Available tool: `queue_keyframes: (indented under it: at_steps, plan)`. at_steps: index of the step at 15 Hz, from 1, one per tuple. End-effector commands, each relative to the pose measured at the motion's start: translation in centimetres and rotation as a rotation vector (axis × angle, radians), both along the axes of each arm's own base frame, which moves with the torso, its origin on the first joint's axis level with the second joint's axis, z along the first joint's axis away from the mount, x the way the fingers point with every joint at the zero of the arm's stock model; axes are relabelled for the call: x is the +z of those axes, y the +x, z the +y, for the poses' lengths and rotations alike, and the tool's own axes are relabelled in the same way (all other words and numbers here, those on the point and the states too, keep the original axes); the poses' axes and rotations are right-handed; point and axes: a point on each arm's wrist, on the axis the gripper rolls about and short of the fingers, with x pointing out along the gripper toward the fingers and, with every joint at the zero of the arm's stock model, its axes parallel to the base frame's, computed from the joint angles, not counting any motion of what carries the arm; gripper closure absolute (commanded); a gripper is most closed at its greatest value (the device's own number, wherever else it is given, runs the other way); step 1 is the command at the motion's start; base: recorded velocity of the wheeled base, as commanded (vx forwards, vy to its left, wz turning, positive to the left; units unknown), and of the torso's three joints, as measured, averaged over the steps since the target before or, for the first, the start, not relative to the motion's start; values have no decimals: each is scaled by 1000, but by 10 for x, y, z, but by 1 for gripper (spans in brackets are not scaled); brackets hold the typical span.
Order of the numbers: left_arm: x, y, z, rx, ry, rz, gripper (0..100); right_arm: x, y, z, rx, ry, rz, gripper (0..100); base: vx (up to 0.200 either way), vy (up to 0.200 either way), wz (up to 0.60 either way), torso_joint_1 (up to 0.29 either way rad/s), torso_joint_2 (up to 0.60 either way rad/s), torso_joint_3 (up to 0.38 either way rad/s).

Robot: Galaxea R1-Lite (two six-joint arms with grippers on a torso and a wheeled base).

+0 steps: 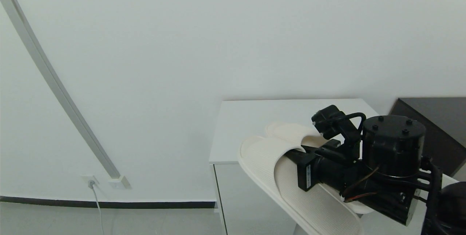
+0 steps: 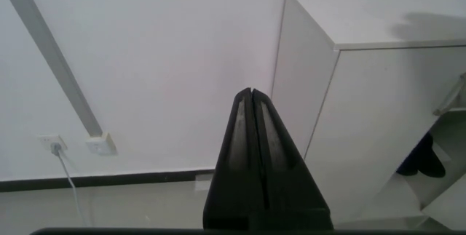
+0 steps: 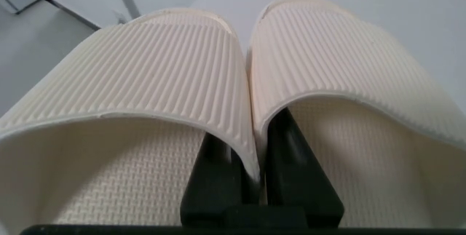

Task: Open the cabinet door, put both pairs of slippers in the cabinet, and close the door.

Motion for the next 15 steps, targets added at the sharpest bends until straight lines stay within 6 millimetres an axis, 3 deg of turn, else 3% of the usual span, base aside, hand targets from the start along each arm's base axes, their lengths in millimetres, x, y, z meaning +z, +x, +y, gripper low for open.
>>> queue_keyframes:
  at_steps: [1, 6, 15]
  plan:
    - [0, 0, 0, 0, 0, 1, 100, -1, 0, 1, 4, -2, 2, 100, -200, 0, 0, -17, 2, 7]
    - [0, 0, 0, 0, 0, 1, 100, -3, -2, 1, 7, -8, 8, 100, -200, 0, 0, -2, 0, 1]
    - [0, 0, 0, 0, -3, 1, 100, -6, -3, 2, 10, -19, 12, 100, 0, 0, 0, 0, 0, 0]
